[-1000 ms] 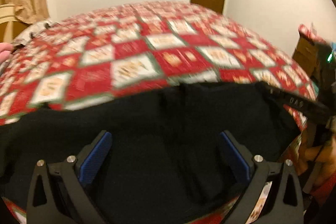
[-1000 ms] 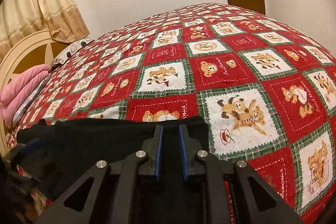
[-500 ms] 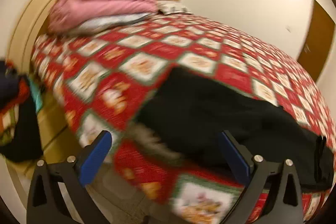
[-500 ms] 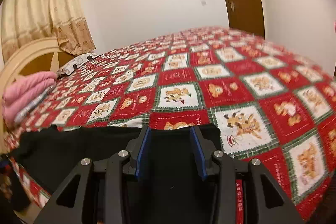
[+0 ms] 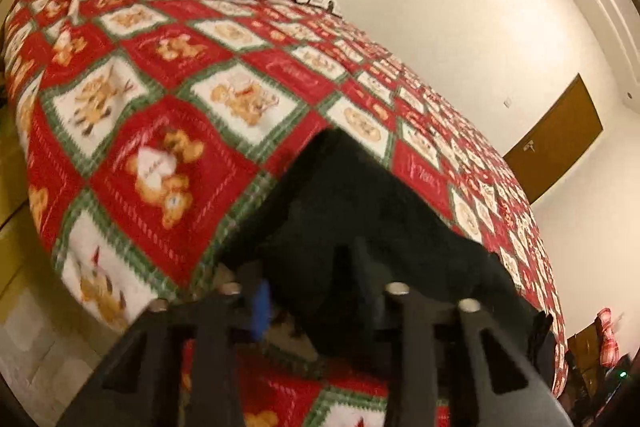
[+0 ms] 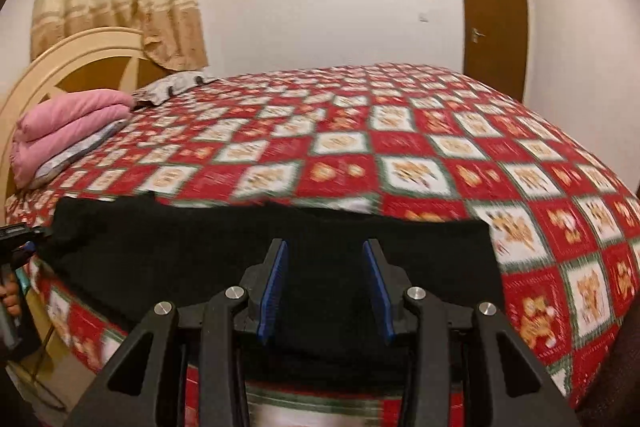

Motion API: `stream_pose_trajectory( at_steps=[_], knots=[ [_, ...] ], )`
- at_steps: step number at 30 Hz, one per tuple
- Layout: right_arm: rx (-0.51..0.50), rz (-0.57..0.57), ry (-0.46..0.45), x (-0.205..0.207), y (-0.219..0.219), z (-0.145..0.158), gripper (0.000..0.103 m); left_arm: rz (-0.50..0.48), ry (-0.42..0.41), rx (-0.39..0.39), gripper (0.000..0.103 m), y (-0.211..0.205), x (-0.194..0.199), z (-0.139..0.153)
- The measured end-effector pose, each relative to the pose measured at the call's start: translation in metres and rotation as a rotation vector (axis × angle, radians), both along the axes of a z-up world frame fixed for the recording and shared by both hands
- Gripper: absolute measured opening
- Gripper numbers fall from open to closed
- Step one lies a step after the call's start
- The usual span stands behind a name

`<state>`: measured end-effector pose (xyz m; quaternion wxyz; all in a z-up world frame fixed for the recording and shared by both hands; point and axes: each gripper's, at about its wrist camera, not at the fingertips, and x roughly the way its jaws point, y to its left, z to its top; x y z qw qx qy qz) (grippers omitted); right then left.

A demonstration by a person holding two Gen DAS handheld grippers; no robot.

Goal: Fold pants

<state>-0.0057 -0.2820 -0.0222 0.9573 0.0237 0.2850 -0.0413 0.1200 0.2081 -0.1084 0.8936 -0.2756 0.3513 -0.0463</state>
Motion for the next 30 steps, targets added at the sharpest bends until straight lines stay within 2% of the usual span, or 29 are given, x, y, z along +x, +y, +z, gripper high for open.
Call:
stream_pose_trajectory(
  at_steps=[1, 4, 6, 8, 10, 11, 12, 13, 14, 17, 19, 21, 24, 27, 30],
  knots=[
    [-0.005, 0.024, -0.003, 0.004, 0.011, 0.005, 0.041, -0.010, -0.018, -0.008, 0.019, 0.002, 0.002, 0.004],
    [-0.005, 0.070, -0.015, 0.011, 0.032, 0.013, 0.041, -0.049, -0.150, -0.062, 0.016, 0.012, -0.003, 0.025],
    [0.014, 0.101, -0.021, 0.014, 0.047, 0.015, 0.041, -0.062, -0.210, -0.093, 0.015, 0.018, -0.006, 0.031],
    [0.044, 0.133, -0.013, 0.018, 0.062, 0.013, 0.041, -0.051, -0.171, -0.066, 0.015, 0.022, 0.001, 0.021],
    [0.058, 0.164, 0.005, 0.021, 0.074, 0.010, 0.041, -0.052, -0.041, 0.020, 0.018, 0.020, 0.016, -0.004],
    [0.054, 0.179, 0.020, 0.022, 0.081, 0.007, 0.041, -0.056, -0.028, 0.013, 0.022, 0.022, 0.018, -0.017],
    [0.051, 0.197, 0.036, 0.022, 0.088, 0.004, 0.041, -0.041, -0.071, -0.017, 0.026, 0.027, 0.012, -0.020],
    [0.051, 0.208, 0.046, 0.022, 0.091, 0.002, 0.041, -0.029, -0.052, -0.027, 0.043, 0.030, 0.012, -0.021],
    [0.055, 0.226, 0.058, 0.021, 0.096, 0.000, 0.041, -0.008, -0.029, -0.020, 0.050, 0.032, 0.012, -0.021],
    [0.060, 0.265, 0.073, 0.021, 0.109, -0.003, 0.041, 0.006, 0.012, -0.032, 0.057, 0.038, 0.008, -0.016],
    [0.058, 0.283, 0.073, 0.024, 0.116, -0.005, 0.041, 0.069, 0.049, 0.007, 0.075, 0.043, -0.003, -0.009],
    [0.071, 0.317, 0.074, 0.030, 0.126, -0.005, 0.041, 0.121, 0.053, 0.023, 0.077, 0.047, -0.019, -0.007],
    [0.087, 0.376, 0.074, 0.041, 0.145, -0.004, 0.041, 0.088, 0.061, -0.068, 0.077, 0.043, -0.032, -0.012],
    [0.102, 0.459, 0.075, 0.056, 0.175, -0.010, 0.041, 0.040, 0.044, -0.082, 0.077, 0.027, -0.026, -0.014],
    [0.117, 0.480, 0.142, 0.068, 0.194, -0.034, 0.041, 0.035, 0.052, -0.103, 0.077, 0.017, -0.009, -0.022]
  ],
)
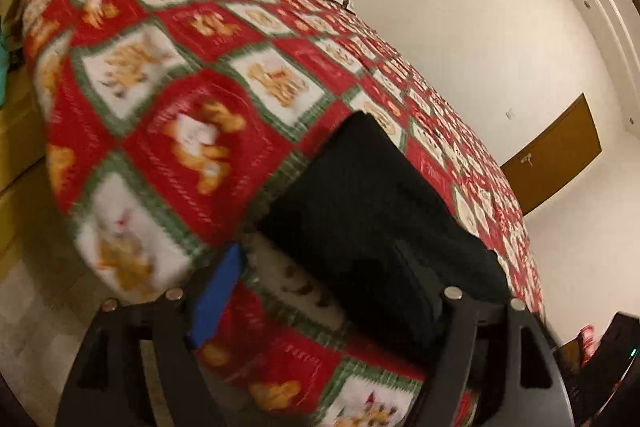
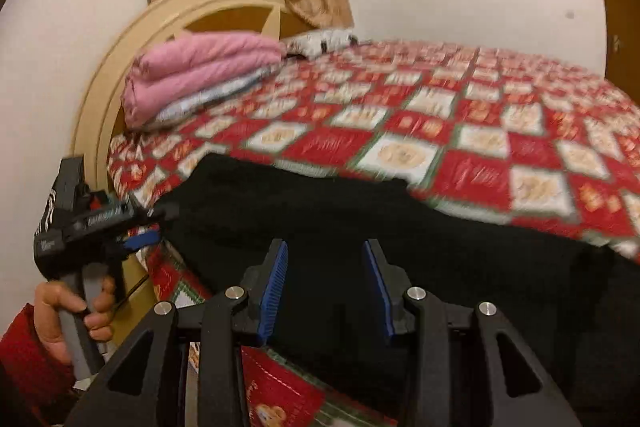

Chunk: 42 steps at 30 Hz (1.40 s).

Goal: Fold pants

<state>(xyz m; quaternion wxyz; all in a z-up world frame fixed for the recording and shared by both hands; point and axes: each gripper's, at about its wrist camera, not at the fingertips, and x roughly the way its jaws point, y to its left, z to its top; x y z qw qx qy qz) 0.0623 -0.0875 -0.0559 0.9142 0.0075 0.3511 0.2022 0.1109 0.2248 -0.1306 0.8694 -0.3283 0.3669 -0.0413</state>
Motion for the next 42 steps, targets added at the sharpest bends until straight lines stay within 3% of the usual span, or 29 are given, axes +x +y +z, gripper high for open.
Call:
stream_pose_trajectory(
  at_steps=[2, 3, 4, 7, 8, 9, 11, 12, 13, 17, 24, 27, 31, 33, 37, 42],
  knots=[
    [-0.003, -0.013, 0.093, 0.011, 0.006, -0.023, 0.041, 0.041, -0.004, -0.021, 0.084, -0.001, 0.008, -0.007],
    [0.020, -0.025, 0.131, 0.014, 0.004, -0.036, 0.042, 0.042, -0.008, -0.035, 0.094, -0.002, 0.007, -0.008],
    [0.050, -0.032, 0.084, 0.009, 0.002, -0.035, 0.042, 0.046, -0.016, -0.033, 0.097, -0.006, 0.008, -0.008],
    [0.035, -0.013, 0.090, 0.008, 0.005, -0.034, 0.048, 0.045, -0.003, 0.063, 0.097, -0.019, 0.009, -0.001],
    [0.030, -0.012, 0.097, 0.007, 0.005, -0.032, 0.048, 0.055, -0.007, 0.061, 0.096, -0.019, 0.009, -0.001],
    [0.043, -0.015, 0.104, 0.005, 0.004, -0.029, 0.048, 0.076, -0.018, 0.041, 0.089, -0.016, 0.007, 0.000],
    [0.095, -0.013, 0.105, -0.001, -0.002, -0.024, 0.048, 0.101, -0.049, 0.008, 0.061, -0.007, 0.003, 0.003],
    [0.106, -0.018, 0.102, -0.005, -0.005, -0.023, 0.048, 0.095, -0.058, -0.003, 0.039, -0.004, 0.005, 0.003],
    [0.109, -0.023, 0.100, -0.008, -0.009, -0.021, 0.048, 0.077, -0.053, -0.034, 0.034, 0.000, 0.010, 0.001],
    [0.149, -0.068, 0.115, -0.018, -0.029, -0.019, 0.049, 0.083, -0.064, -0.105, 0.030, -0.002, 0.009, -0.002],
    [0.226, -0.178, 0.120, -0.037, -0.076, -0.018, 0.049, 0.085, -0.086, -0.028, 0.023, -0.015, 0.005, 0.013],
    [0.262, -0.257, 0.059, -0.049, -0.108, -0.003, 0.049, 0.031, -0.160, 0.123, 0.023, -0.041, 0.003, 0.046],
    [0.306, -0.424, -0.006, -0.065, -0.170, 0.021, 0.049, -0.080, -0.293, 0.229, 0.023, -0.087, 0.001, 0.097],
    [0.332, -0.481, -0.013, -0.068, -0.202, 0.032, 0.049, -0.158, -0.360, 0.266, 0.023, -0.119, -0.002, 0.118],
    [0.292, -0.573, -0.043, -0.085, -0.252, 0.047, 0.049, -0.326, -0.459, 0.302, 0.023, -0.182, -0.007, 0.146],
    [0.296, -0.646, -0.032, -0.106, -0.296, 0.043, 0.049, -0.527, -0.511, 0.327, 0.023, -0.266, -0.021, 0.145]
  ],
)
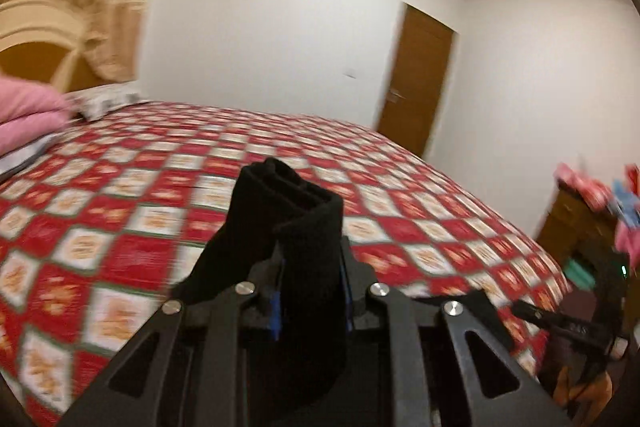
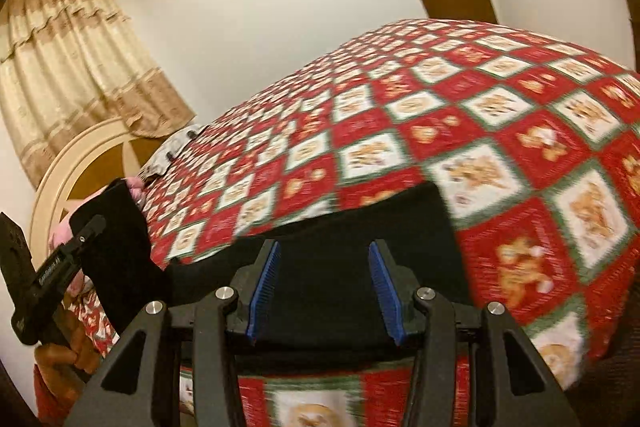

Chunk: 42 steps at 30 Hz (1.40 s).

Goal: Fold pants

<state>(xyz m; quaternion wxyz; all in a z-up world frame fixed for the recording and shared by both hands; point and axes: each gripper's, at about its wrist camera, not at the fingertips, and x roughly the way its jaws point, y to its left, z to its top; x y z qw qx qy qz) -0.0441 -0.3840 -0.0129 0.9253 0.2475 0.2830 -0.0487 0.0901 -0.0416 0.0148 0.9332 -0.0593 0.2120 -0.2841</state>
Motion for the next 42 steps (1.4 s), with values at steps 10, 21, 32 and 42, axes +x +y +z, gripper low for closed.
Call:
stream_pose_trajectory(
  at_steps=[10, 21, 32, 42],
  knots=[
    [0.220, 0.019, -0.020, -0.006, -0.041, -0.022, 0.049, -0.257, -0.074, 0.301, 0.023, -0.138, -0.060, -0.071],
    [0.346, 0.266, -0.006, 0.055, -0.021, -0.028, 0.076, -0.267, -0.113, 0.382, 0.023, -0.151, -0.072, -0.093],
    [0.055, 0.406, 0.129, 0.112, 0.043, -0.049, 0.030, -0.257, -0.153, 0.390, 0.024, -0.153, -0.086, -0.098],
    [0.070, 0.408, 0.056, 0.084, 0.004, -0.006, 0.026, -0.310, -0.223, 0.349, 0.024, -0.177, -0.116, -0.063]
  ],
)
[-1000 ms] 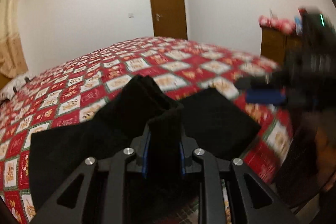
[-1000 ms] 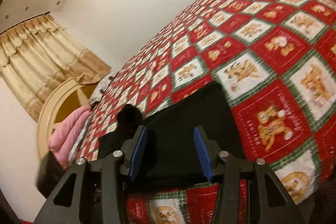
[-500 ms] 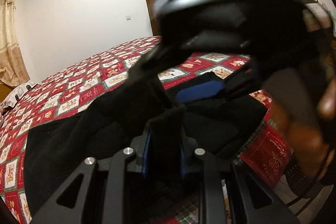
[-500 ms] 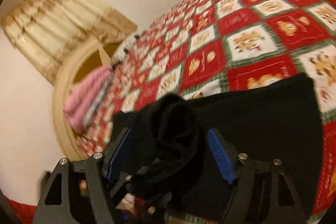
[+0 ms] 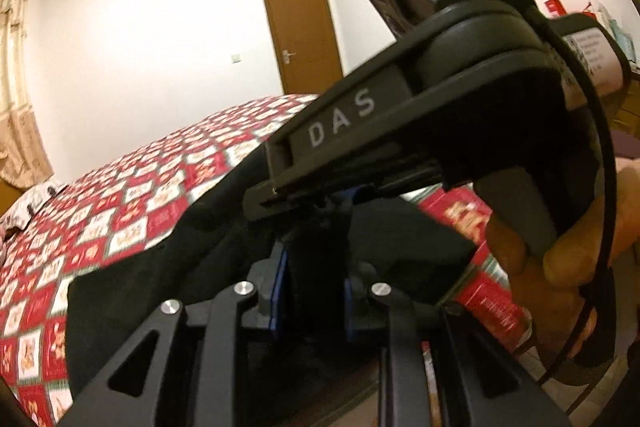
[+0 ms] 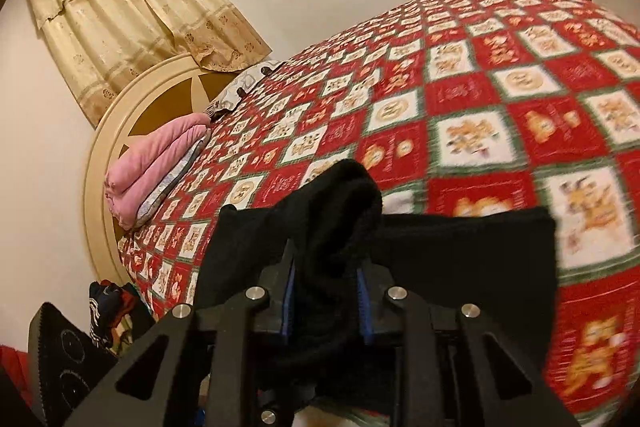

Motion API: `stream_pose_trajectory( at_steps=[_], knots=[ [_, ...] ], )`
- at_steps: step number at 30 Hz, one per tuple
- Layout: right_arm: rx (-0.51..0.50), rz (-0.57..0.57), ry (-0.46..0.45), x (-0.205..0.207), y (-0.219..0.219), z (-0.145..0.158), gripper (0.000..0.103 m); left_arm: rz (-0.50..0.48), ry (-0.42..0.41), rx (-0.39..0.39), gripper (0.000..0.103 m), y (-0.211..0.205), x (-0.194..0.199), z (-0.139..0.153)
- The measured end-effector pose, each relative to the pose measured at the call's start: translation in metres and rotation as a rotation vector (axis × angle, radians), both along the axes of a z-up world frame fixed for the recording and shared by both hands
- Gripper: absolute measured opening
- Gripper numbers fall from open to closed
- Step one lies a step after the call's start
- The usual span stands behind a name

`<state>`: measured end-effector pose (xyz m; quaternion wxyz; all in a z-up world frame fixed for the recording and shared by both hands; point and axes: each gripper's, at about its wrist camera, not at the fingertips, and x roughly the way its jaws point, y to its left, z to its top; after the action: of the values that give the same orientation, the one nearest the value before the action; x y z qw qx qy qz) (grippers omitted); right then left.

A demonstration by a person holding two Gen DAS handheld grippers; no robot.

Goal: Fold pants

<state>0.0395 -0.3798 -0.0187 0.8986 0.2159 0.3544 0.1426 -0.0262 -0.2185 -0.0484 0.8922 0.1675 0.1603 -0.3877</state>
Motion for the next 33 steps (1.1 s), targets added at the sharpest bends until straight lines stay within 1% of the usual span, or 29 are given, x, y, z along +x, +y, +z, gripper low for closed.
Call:
stream_pose_trajectory(
  at_steps=[2, 4, 8, 10, 13, 17, 18, 19, 20, 21, 22, 24, 25, 26, 27, 28, 30, 33],
  knots=[
    [-0.021, -0.008, 0.005, -0.007, -0.016, 0.005, 0.026, -0.025, 0.010, -0.002, 0.024, -0.011, -0.005, 0.004],
    [-0.028, -0.024, 0.022, -0.011, -0.032, 0.001, 0.026, -0.048, 0.020, 0.010, 0.024, -0.030, -0.012, 0.004],
    [-0.033, -0.049, 0.078, -0.011, -0.054, -0.019, 0.026, -0.064, 0.054, 0.058, 0.024, -0.062, -0.020, -0.009],
    [-0.036, -0.058, 0.099, -0.009, -0.062, -0.029, 0.026, -0.064, 0.078, 0.080, 0.024, -0.072, -0.018, -0.018],
    [-0.021, -0.080, 0.111, -0.010, -0.071, -0.037, 0.026, -0.071, 0.101, 0.072, 0.024, -0.077, -0.010, -0.025],
    [-0.070, -0.086, 0.113, -0.011, -0.071, -0.039, 0.026, -0.090, 0.115, 0.059, 0.027, -0.079, -0.004, -0.027],
    [-0.086, -0.087, 0.116, -0.011, -0.070, -0.042, 0.026, -0.099, 0.120, 0.058, 0.035, -0.077, 0.000, -0.029],
    [-0.087, -0.090, 0.116, -0.011, -0.070, -0.045, 0.026, -0.115, 0.134, 0.063, 0.048, -0.079, 0.001, -0.032],
    [-0.063, -0.093, 0.108, -0.012, -0.073, -0.047, 0.027, -0.136, 0.151, 0.072, 0.055, -0.080, 0.001, -0.033],
    [-0.043, -0.094, 0.108, -0.013, -0.075, -0.047, 0.028, -0.160, 0.159, 0.083, 0.065, -0.080, -0.003, -0.033],
    [-0.008, -0.099, 0.112, -0.014, -0.080, -0.048, 0.030, -0.177, 0.154, 0.095, 0.069, -0.079, -0.007, -0.031],
    [0.078, -0.139, 0.115, -0.020, -0.093, -0.046, 0.037, -0.185, 0.157, 0.113, 0.069, -0.072, -0.010, -0.024],
    [0.096, -0.159, 0.110, -0.024, -0.097, -0.044, 0.038, -0.180, 0.166, 0.111, 0.069, -0.065, -0.007, -0.020],
    [0.114, -0.205, 0.091, -0.033, -0.105, -0.040, 0.038, -0.160, 0.178, 0.103, 0.069, -0.053, -0.001, -0.014],
    [0.112, -0.263, 0.069, -0.044, -0.112, -0.034, 0.038, -0.130, 0.191, 0.092, 0.070, -0.041, 0.006, -0.008],
    [0.092, -0.316, 0.039, -0.056, -0.116, -0.026, 0.038, -0.098, 0.206, 0.083, 0.078, -0.031, 0.013, -0.004],
    [0.043, -0.366, -0.018, -0.074, -0.115, -0.014, 0.038, -0.017, 0.236, 0.052, 0.088, 0.000, 0.035, 0.007],
    [-0.075, -0.362, -0.074, -0.091, -0.087, 0.005, 0.038, 0.087, 0.228, 0.005, 0.090, 0.043, 0.063, 0.018]
  ],
)
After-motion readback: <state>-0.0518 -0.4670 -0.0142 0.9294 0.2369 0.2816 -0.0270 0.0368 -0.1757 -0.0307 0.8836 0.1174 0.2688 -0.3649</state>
